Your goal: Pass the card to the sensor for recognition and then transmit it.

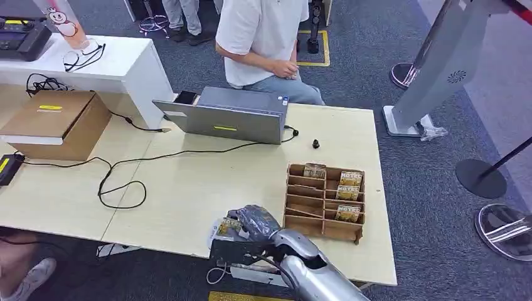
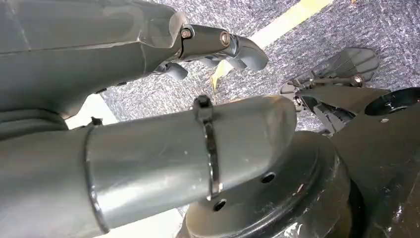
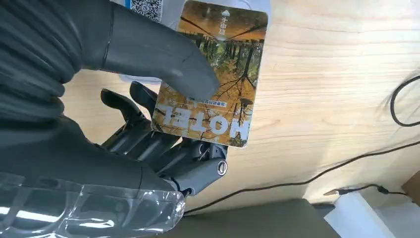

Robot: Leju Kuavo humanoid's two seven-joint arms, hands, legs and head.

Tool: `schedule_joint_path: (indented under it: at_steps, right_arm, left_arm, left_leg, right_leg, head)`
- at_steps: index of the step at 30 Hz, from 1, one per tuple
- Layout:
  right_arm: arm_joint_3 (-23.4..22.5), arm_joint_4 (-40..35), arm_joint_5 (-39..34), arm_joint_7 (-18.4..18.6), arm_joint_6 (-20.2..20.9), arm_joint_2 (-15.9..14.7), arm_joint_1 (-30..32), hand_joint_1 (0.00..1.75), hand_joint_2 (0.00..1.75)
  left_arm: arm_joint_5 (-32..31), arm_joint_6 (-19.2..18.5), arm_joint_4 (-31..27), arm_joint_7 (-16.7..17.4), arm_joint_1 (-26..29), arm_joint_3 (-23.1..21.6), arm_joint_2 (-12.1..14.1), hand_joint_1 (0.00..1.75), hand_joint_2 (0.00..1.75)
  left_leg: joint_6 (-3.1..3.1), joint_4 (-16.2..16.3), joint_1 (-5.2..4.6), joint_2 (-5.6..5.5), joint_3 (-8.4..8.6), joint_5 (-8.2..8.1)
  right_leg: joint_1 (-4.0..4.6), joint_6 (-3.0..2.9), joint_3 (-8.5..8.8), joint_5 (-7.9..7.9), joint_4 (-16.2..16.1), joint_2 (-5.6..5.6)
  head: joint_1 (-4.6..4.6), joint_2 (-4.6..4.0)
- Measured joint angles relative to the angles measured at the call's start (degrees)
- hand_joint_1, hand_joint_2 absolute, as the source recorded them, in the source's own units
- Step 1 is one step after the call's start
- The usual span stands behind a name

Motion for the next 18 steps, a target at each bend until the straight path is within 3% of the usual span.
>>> schedule_joint_path:
  at_steps: [18]
  right_arm:
    - [0.1, 0.2, 0.8, 0.7, 0.1, 0.3, -0.3, 1.75, 1.75]
  left_arm:
    - [0.6, 0.1, 0.0, -0.1, 0.2, 0.0, 0.0, 0.0, 0.0]
  left_leg:
    - [0.0, 0.0, 0.0, 0.0, -0.01, 0.0]
  right_leg:
    - [0.0, 0.0, 0.0, 0.0, 0.0, 0.0]
  head:
    - [0.0, 0.0]
